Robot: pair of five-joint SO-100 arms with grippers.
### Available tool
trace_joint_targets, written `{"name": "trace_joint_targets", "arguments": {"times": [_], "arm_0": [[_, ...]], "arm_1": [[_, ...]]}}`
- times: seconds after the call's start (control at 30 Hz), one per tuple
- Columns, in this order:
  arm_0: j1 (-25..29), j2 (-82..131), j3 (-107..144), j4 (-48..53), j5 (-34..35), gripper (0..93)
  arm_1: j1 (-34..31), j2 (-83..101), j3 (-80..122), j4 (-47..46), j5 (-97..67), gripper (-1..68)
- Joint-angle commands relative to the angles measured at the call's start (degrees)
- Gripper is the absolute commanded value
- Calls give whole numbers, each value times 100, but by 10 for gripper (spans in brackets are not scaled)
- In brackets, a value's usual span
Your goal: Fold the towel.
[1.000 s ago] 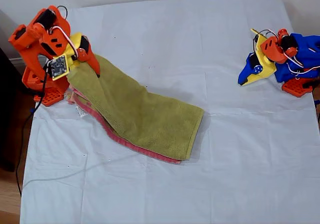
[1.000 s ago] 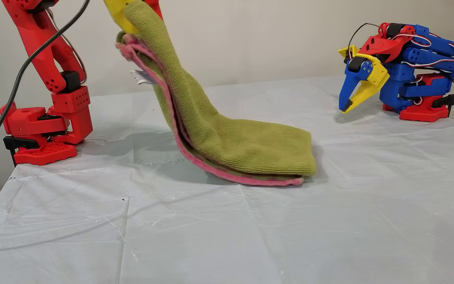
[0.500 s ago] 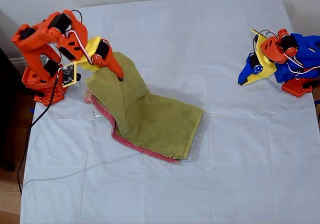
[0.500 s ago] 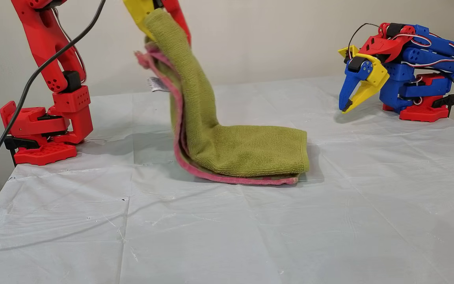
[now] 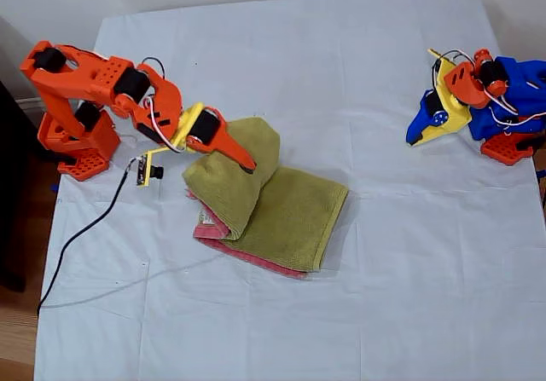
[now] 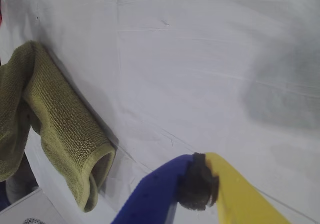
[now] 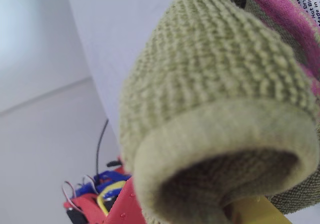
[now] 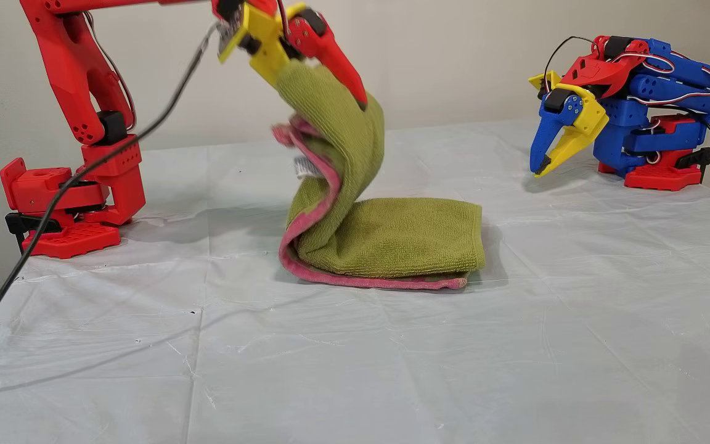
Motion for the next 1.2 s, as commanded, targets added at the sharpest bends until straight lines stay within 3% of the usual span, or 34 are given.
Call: {"name": "trace_joint_targets", "arguments": {"times": [0.0,0.1,0.3,0.43,0.8,0.93,0.97,1.1,1.13,1.17], "arm_0": [[79,176,114,-1151,158,6],[88,-79,299,-1714,211,68],[79,-888,712,-3155,123,326],[114,-1529,571,-3560,0,444],[167,-1705,185,-3375,-44,516],[132,-1204,290,-2900,-88,442],[114,-1011,343,-2716,-88,395],[-9,-88,229,-1187,-211,57],[-35,97,123,-721,-290,1],[-97,220,53,-316,-369,1]], "arm_1": [[18,1222,580,18,0,1],[18,1222,580,18,0,1],[18,1222,580,18,0,1],[18,1222,580,18,0,1],[18,1222,580,18,0,1],[18,1222,580,18,0,1],[18,1222,580,18,0,1],[18,1222,580,18,0,1],[18,1222,580,18,0,1],[18,1222,580,18,0,1]]}}
